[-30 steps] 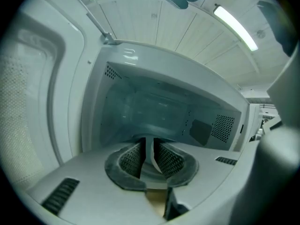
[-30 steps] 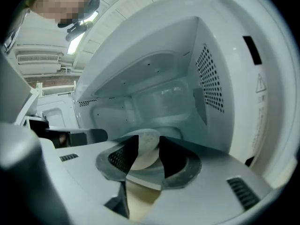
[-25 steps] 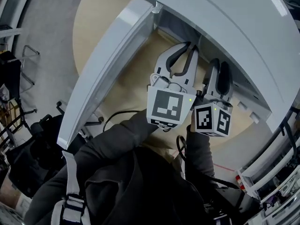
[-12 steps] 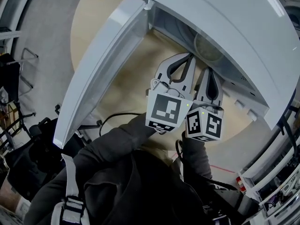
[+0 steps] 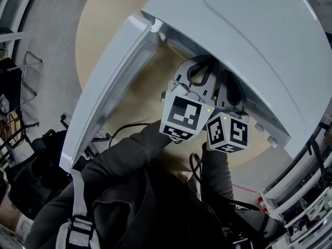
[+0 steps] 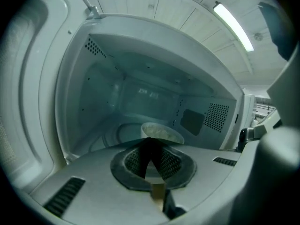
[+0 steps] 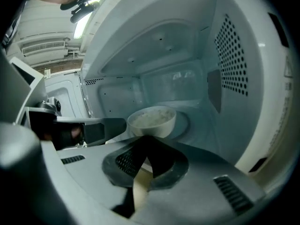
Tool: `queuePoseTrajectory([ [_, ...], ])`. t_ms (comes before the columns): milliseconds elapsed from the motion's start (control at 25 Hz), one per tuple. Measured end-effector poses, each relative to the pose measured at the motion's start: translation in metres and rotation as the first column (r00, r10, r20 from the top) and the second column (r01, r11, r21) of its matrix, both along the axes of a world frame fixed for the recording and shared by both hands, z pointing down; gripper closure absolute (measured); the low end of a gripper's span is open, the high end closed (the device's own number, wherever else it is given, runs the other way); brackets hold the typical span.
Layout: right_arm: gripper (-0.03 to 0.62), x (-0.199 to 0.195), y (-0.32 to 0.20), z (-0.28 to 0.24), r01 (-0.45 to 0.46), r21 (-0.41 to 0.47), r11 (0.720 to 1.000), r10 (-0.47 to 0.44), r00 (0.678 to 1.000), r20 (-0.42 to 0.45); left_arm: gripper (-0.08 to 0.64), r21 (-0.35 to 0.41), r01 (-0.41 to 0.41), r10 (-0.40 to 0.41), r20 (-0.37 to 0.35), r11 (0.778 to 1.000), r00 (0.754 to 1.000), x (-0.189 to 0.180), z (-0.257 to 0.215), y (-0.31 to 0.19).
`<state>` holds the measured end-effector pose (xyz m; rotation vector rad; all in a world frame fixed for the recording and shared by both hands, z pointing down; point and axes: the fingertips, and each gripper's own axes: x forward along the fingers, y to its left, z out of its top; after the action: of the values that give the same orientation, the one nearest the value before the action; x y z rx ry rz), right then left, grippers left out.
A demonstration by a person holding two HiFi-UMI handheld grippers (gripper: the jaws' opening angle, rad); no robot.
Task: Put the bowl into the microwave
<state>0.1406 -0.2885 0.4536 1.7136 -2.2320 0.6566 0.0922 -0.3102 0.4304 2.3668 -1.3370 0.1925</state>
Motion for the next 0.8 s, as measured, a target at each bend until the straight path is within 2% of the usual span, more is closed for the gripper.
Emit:
queuePoseTrajectory([
  [520, 0.582, -0.001, -0.028, 0.005, -0.020, 0.004, 1.000, 0.020, 1.000, -0.008, 0.551, 0.001, -0.011, 0.011, -0.022, 1.000, 1.000, -0.001, 0.006, -0.030],
  [680, 0.581, -0.003, -0.019, 0.000, 0.000, 0.012, 1.000, 0.000, 1.000, -0.001, 0.551, 0.002, -0.015, 0.015, -0.029, 1.000, 0.999, 0.001, 0.002, -0.021],
  [800, 0.581, -0.011, 0.005, -0.007, 0.021, 0.000, 1.000, -0.021, 0.999, 0.034, 0.551, -0.003, -0.024, 0.024, -0.030, 1.000, 0.999, 0.000, -0.006, 0.000],
])
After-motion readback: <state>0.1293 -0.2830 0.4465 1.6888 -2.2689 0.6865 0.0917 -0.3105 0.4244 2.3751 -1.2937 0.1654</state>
